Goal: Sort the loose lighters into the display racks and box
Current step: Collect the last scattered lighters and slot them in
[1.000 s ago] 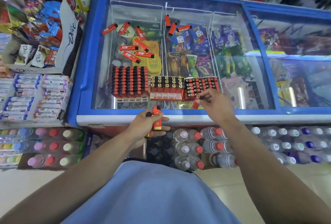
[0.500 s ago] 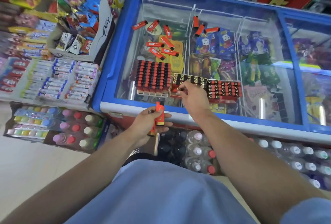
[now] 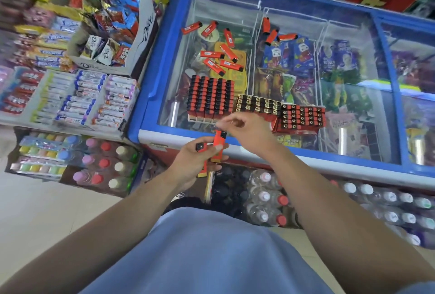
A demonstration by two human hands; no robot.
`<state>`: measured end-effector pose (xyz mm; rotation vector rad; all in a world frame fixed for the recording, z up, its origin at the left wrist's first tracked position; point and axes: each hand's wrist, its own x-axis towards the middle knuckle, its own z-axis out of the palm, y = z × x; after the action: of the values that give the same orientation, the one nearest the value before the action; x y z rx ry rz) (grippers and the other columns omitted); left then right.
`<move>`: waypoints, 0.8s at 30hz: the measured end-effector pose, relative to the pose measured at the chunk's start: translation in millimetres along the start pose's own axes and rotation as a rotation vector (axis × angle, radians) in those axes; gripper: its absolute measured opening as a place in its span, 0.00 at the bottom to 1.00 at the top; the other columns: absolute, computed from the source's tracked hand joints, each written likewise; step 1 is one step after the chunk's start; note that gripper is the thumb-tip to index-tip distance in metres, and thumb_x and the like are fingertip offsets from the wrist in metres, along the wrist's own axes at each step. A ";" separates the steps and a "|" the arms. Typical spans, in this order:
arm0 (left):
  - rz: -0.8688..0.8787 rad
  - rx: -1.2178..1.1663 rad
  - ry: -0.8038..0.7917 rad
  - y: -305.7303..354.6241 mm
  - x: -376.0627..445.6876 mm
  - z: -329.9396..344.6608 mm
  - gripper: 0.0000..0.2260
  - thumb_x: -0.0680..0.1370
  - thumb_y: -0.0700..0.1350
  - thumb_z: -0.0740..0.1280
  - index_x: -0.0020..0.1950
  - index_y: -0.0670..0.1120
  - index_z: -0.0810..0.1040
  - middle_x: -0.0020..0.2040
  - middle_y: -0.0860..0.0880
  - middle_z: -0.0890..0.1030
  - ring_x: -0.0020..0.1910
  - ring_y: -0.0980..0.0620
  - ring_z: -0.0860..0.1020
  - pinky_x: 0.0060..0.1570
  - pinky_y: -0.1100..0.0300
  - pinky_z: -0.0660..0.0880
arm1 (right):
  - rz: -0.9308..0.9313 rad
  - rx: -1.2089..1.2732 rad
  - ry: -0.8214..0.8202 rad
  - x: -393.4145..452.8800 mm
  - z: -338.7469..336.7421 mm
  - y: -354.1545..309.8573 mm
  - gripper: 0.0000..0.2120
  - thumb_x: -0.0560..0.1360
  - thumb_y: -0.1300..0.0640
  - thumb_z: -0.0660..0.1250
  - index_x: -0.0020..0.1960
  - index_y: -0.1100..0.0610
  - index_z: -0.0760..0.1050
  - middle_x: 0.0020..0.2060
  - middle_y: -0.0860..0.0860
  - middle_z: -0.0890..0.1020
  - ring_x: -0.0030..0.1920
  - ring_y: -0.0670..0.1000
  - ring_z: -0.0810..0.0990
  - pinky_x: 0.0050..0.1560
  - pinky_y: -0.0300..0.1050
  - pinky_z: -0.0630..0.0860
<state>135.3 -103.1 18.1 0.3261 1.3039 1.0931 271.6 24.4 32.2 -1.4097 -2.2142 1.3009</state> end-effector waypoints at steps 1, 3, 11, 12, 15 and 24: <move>-0.003 0.003 -0.002 0.3 1.2 -0.3 0.11 0.81 0.42 0.70 0.62 0.42 0.80 0.56 0.45 0.87 0.49 0.46 0.86 0.41 0.58 0.82 | 0.010 0.050 -0.100 -5.0 2.1 -3.3 0.16 0.72 0.33 0.71 0.47 0.44 0.84 0.41 0.46 0.85 0.42 0.48 0.82 0.46 0.51 0.78; -0.017 0.009 0.003 0.0 4.2 -0.3 0.11 0.81 0.43 0.70 0.62 0.42 0.80 0.54 0.41 0.86 0.48 0.46 0.86 0.39 0.59 0.81 | 0.014 0.007 -0.156 -13.2 4.2 -3.0 0.15 0.71 0.35 0.74 0.47 0.45 0.83 0.40 0.48 0.84 0.40 0.47 0.81 0.42 0.46 0.76; -0.251 -0.152 0.056 -3.1 28.4 15.8 0.11 0.84 0.38 0.63 0.67 0.41 0.72 0.53 0.37 0.86 0.44 0.40 0.87 0.38 0.54 0.85 | 0.413 0.270 0.195 -35.5 -17.1 50.4 0.02 0.80 0.55 0.69 0.48 0.52 0.78 0.32 0.52 0.80 0.29 0.49 0.75 0.30 0.44 0.73; -0.275 -0.184 0.050 -1.8 30.4 17.9 0.12 0.83 0.36 0.63 0.67 0.41 0.72 0.53 0.36 0.86 0.44 0.39 0.86 0.36 0.54 0.84 | 0.477 0.315 0.305 -40.0 -23.6 62.8 0.03 0.80 0.56 0.69 0.48 0.54 0.80 0.30 0.51 0.80 0.28 0.49 0.75 0.29 0.43 0.73; -0.322 -0.245 0.003 3.0 32.3 26.2 0.16 0.82 0.34 0.61 0.70 0.40 0.69 0.59 0.34 0.83 0.45 0.39 0.84 0.35 0.56 0.80 | 0.644 0.476 0.632 -50.8 -44.6 103.8 0.06 0.78 0.57 0.70 0.50 0.60 0.81 0.27 0.51 0.78 0.25 0.49 0.74 0.32 0.44 0.76; -0.322 -0.256 -0.067 6.9 31.2 38.0 0.10 0.84 0.33 0.60 0.65 0.36 0.67 0.63 0.36 0.82 0.51 0.40 0.85 0.40 0.58 0.80 | 0.602 0.758 0.773 -42.6 -74.5 142.0 0.03 0.80 0.63 0.68 0.49 0.63 0.79 0.36 0.58 0.78 0.33 0.54 0.73 0.33 0.42 0.76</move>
<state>161.9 -61.3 15.8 -0.0387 1.0967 0.9509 425.9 53.2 -21.5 -1.8282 -0.7109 1.2197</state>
